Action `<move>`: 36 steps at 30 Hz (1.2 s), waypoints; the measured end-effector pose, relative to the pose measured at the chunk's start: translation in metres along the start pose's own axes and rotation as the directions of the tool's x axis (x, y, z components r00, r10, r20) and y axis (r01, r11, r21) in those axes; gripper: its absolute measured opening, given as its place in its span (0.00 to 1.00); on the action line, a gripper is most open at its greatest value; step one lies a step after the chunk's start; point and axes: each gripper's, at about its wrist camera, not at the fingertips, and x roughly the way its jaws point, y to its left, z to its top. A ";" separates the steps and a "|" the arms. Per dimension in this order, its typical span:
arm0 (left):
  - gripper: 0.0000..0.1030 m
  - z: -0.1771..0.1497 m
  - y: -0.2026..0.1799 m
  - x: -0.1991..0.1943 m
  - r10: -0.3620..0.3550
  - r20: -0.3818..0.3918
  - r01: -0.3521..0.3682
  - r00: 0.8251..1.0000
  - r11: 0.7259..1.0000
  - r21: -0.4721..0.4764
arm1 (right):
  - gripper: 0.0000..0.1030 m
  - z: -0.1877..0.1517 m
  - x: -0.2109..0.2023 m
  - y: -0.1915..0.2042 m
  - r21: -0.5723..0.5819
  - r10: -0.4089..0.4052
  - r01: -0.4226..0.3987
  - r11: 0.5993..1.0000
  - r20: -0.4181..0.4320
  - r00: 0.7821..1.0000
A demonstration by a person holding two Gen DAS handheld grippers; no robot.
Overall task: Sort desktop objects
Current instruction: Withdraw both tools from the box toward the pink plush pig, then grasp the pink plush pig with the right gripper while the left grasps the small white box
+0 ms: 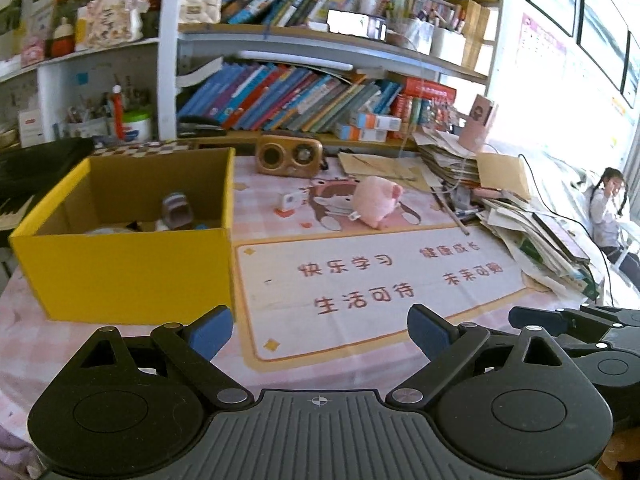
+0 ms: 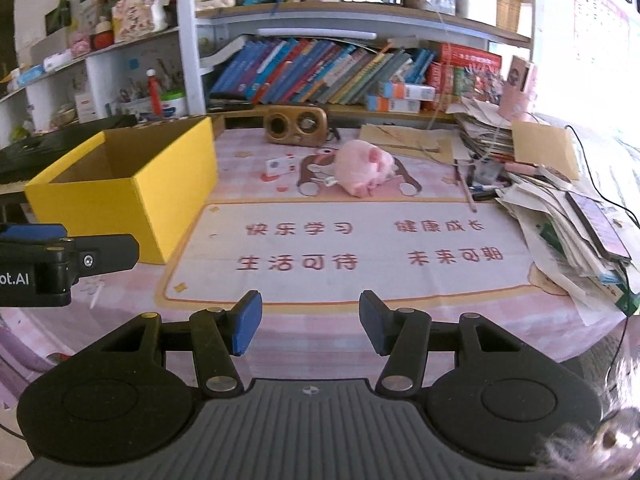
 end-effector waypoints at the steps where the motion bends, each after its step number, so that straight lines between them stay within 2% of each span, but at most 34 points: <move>1: 0.93 0.001 -0.002 0.003 -0.005 -0.002 0.005 1.000 1.000 0.003 | 0.50 0.000 0.002 -0.004 0.005 -0.006 0.006 1.000 -0.002 1.000; 17: 0.93 0.029 -0.032 0.064 -0.008 -0.040 0.007 0.999 1.000 -0.004 | 0.51 0.023 0.046 -0.052 0.017 -0.010 0.011 1.000 -0.052 0.999; 25: 0.93 0.048 -0.045 0.094 0.047 -0.047 -0.049 0.998 0.998 -0.046 | 0.52 0.047 0.080 -0.081 -0.010 0.037 -0.038 0.999 -0.066 0.997; 36: 0.93 0.071 -0.059 0.128 0.134 -0.068 -0.139 0.989 0.988 -0.071 | 0.58 0.077 0.124 -0.109 -0.048 0.136 -0.140 0.989 -0.087 0.987</move>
